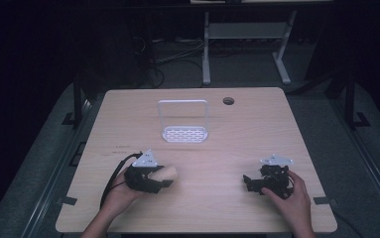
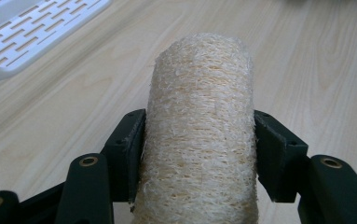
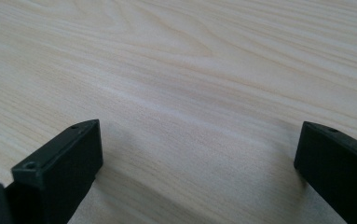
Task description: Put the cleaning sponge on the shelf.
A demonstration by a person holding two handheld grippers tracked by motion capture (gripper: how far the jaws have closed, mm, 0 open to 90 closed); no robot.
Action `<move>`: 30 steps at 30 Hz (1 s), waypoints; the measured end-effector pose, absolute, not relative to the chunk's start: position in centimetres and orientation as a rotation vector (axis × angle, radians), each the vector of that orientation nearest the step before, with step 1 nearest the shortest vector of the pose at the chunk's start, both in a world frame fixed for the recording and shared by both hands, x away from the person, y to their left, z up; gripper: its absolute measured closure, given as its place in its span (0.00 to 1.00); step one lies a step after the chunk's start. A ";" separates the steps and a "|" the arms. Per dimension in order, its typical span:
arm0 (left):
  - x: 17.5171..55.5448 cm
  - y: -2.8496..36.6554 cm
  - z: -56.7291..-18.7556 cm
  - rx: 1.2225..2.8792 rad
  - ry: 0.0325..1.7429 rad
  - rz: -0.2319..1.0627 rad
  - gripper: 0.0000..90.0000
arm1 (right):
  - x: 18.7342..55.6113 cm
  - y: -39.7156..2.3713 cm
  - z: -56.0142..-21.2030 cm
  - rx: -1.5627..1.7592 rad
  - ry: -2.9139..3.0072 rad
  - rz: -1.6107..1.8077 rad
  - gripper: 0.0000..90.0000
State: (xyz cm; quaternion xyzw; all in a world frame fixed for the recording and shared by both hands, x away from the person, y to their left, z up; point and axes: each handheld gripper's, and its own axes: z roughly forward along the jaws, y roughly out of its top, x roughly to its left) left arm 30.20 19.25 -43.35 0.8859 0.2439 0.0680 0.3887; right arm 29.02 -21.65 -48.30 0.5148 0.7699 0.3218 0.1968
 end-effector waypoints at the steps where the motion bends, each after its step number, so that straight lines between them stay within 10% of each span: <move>1: 30.3 19.2 -43.3 2.254 0.622 0.174 0.45 | 29.0 -21.6 -48.3 1.441 2.156 0.901 0.01; 30: 33.5 17.7 -42.8 2.213 0.655 0.221 0.45 | 29.1 -21.7 -48.3 1.435 2.161 0.902 0.01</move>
